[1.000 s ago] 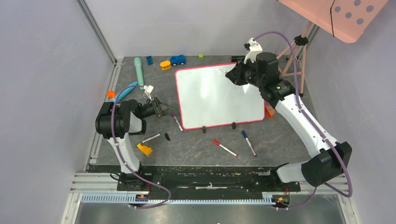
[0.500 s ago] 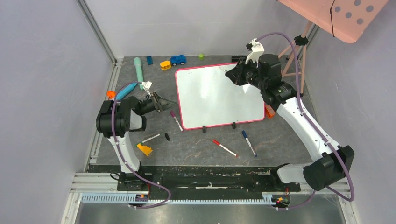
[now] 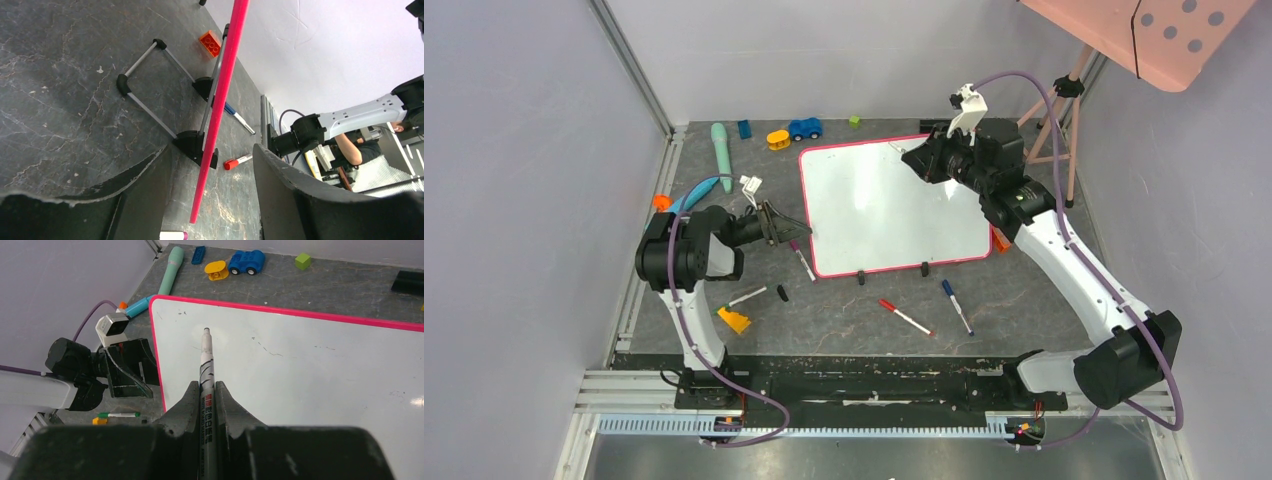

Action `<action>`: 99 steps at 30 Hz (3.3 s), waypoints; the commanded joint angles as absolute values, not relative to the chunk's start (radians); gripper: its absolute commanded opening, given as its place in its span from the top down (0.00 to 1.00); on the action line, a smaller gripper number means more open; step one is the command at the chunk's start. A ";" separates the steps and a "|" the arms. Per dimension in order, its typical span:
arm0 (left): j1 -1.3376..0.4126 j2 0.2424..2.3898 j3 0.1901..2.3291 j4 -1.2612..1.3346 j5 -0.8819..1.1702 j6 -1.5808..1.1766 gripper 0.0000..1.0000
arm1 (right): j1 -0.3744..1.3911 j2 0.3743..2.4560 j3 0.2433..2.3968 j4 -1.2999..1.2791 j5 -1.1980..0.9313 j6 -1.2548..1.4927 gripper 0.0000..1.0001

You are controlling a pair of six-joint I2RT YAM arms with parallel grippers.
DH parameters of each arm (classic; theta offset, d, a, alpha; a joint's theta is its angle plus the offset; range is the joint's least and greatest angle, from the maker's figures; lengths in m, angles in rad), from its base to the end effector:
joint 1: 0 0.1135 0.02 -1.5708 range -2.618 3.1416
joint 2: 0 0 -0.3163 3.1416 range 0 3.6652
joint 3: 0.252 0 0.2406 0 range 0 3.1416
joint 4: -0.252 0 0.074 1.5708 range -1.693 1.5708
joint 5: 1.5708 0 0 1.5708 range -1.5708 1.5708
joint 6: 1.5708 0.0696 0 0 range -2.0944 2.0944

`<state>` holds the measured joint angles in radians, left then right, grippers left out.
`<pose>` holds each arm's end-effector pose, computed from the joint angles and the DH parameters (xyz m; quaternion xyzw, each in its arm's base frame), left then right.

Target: Write a sentence on the whiteboard

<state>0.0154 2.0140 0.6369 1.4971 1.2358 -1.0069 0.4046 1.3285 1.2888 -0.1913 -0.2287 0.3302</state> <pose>0.3565 -0.0602 0.1937 0.1135 0.6837 -0.6282 0.3536 0.2855 0.1394 0.4388 -0.0998 0.7756 0.3050 0.5436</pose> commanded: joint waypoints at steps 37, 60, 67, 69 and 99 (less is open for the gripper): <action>-0.089 2.125 0.705 1.557 1.359 -0.817 0.98 | 0.442 1.317 1.303 -0.194 -0.229 0.257 1.00; -0.088 2.115 0.694 1.557 1.356 -0.798 0.98 | 0.803 1.508 1.747 -0.673 0.597 0.306 1.00; -0.087 2.115 0.694 1.557 1.356 -0.799 0.98 | 0.809 1.442 1.629 -0.588 0.408 0.213 1.00; -0.087 2.114 0.692 1.557 1.356 -0.801 0.98 | 0.809 1.446 1.626 -0.583 0.338 0.167 1.00; -0.088 2.116 0.681 1.557 1.348 -0.802 0.98 | 0.897 1.547 1.653 -0.578 0.295 -0.031 1.00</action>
